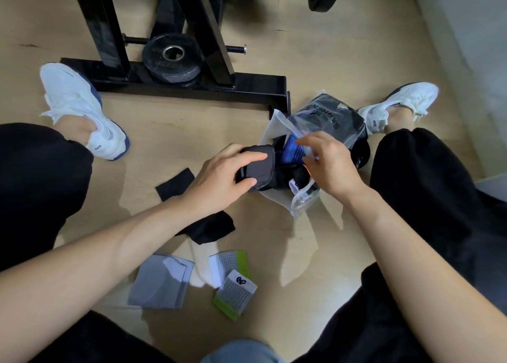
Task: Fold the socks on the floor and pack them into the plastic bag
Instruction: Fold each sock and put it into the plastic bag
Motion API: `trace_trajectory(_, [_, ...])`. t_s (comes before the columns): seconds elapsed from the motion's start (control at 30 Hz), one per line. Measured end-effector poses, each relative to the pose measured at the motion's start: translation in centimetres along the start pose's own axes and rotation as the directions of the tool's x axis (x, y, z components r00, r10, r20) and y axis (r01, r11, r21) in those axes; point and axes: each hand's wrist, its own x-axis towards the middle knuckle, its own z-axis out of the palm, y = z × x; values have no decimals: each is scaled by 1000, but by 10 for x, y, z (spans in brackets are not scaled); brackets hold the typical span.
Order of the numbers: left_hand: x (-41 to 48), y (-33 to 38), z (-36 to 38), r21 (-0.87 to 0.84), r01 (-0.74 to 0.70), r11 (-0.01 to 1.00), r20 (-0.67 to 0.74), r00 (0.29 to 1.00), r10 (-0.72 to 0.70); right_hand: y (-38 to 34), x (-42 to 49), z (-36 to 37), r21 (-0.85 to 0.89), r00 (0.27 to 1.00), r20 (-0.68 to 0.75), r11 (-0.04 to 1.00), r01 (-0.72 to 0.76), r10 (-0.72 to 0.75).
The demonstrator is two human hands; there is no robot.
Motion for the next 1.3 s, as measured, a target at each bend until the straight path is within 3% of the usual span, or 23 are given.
trace_trajectory(0.13, [14,2,22,26,-50,998,15,999,50,3,-1,-8,116,998,-16,991,-63,65])
trace_trajectory(0.3, [40,6,53,-57,-68,996,-15,998,68,10,-5,-20,226,995,2,970,-94,96])
trace_trajectory(0.53, [81,-16,106,-20,-146,989,-30,989,146,12,-4,-27,273,994,-14,957,-98,106])
trace_trajectory(0.73, [90,-32,140,-53,-75,996,5,997,76,15,-4,-29,261,995,-6,961,-90,95])
trace_trajectory(0.97, [106,-21,138,-96,-59,994,173,982,75,17,-3,-31,275,993,9,955,-112,113])
trace_trajectory(1.13, [112,-13,146,-300,65,952,287,958,25,19,-2,-32,267,996,16,959,-91,90])
trace_trajectory(1.3, [117,-21,157,-207,184,961,486,872,-62,22,-4,-31,254,995,55,962,-98,87])
